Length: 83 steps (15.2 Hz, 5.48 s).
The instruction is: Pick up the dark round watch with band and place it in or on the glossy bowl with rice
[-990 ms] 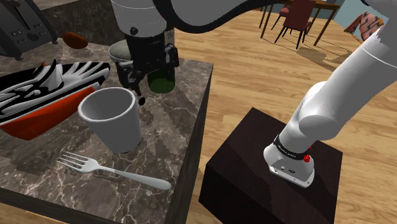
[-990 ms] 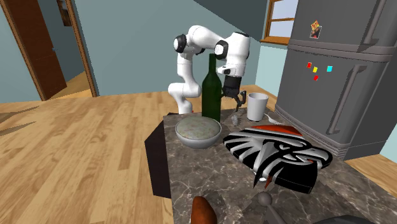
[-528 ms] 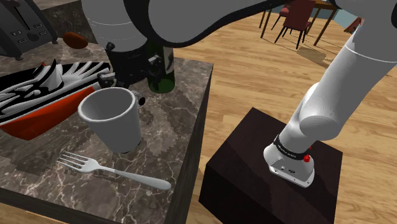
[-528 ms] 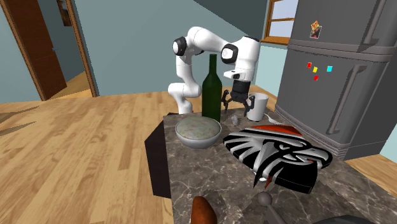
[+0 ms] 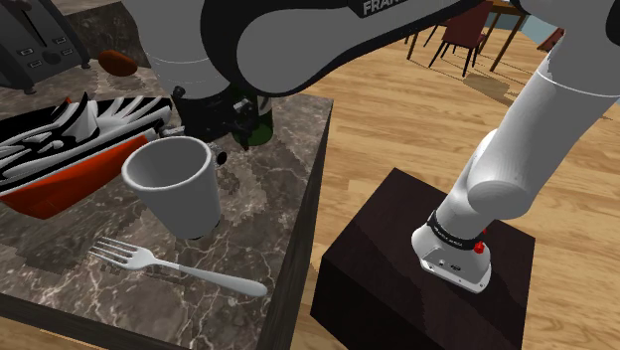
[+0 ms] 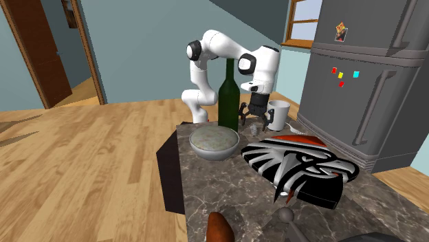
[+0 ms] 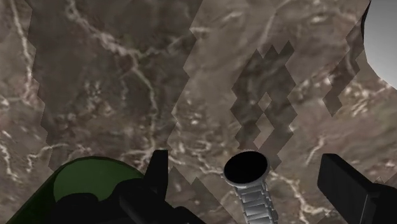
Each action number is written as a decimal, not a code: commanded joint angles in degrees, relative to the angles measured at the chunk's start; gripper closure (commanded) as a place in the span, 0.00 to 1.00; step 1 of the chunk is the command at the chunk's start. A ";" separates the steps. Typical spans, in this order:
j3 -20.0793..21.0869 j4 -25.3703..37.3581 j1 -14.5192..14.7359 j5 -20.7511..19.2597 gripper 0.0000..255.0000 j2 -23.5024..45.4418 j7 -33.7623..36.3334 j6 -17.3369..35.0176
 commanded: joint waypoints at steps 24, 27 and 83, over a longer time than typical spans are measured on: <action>0.15 8.40 0.15 0.38 1.00 -0.01 -1.39 -8.29; 0.27 11.05 0.28 0.18 1.00 0.37 -1.59 -10.67; -4.72 31.84 -8.19 -8.65 1.00 16.20 -17.99 -15.86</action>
